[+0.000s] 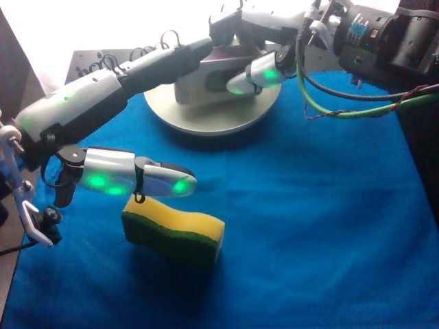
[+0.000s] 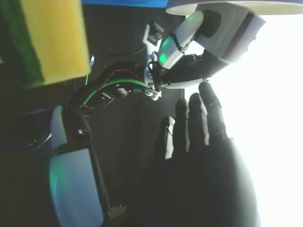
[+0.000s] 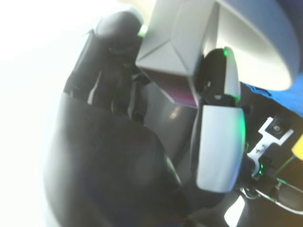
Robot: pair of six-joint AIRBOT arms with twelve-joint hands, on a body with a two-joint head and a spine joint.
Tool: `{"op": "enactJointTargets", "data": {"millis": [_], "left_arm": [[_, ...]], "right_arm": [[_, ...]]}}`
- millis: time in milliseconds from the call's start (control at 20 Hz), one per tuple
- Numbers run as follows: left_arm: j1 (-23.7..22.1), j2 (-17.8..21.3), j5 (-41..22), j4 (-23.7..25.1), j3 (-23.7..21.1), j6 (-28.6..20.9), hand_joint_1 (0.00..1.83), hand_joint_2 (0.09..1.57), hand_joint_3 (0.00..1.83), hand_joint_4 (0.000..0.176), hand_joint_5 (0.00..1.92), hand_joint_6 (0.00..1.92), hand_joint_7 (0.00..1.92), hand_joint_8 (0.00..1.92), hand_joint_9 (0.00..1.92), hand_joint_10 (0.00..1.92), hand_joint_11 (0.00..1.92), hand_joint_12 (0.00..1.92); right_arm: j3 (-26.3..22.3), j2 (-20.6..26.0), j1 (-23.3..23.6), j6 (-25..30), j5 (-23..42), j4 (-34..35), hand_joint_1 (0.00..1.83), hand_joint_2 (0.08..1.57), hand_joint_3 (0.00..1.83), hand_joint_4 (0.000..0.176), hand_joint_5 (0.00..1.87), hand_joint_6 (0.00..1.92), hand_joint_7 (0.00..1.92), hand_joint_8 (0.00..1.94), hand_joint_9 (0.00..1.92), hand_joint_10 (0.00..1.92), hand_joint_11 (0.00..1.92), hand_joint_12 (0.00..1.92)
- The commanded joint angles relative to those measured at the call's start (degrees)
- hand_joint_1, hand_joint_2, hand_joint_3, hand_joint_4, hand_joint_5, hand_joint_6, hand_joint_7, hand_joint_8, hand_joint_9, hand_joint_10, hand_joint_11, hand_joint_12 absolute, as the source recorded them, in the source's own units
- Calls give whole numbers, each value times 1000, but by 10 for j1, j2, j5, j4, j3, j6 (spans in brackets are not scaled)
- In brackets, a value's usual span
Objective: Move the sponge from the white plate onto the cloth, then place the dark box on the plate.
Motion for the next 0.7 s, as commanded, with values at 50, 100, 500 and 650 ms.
{"op": "enactJointTargets", "data": {"millis": [50, 100, 500, 650], "left_arm": [[-7, -3, -72, -9, 1, -7, 834, 867, 3, 151, 67, 1, 183, 5, 142, 5, 0, 492], [-7, -3, -73, -9, 1, -7, 847, 869, 2, 147, 65, 0, 193, 5, 156, 8, 0, 485], [4, 9, -111, -37, -3, -6, 730, 876, 1, 103, 76, 6, 120, 1, 140, 0, 0, 857], [26, 41, -164, -85, -24, 28, 699, 842, 0, 144, 90, 2, 113, 3, 143, 7, 0, 831]], "right_arm": [[1, -3, 11, 5, 38, 8, 726, 943, 0, 169, 138, 16, 47, 27, 32, 47, 2, 327], [1, -4, 11, 5, 37, 5, 694, 885, 0, 175, 51, 2, 9, 5, 6, 9, 0, 65], [-12, 51, -8, 69, 211, 61, 588, 788, 10, 176, 0, 0, 0, 0, 0, 0, 0, 0], [-68, 112, -52, 67, 342, 168, 720, 819, 14, 176, 1, 0, 0, 0, 0, 0, 0, 0]]}}
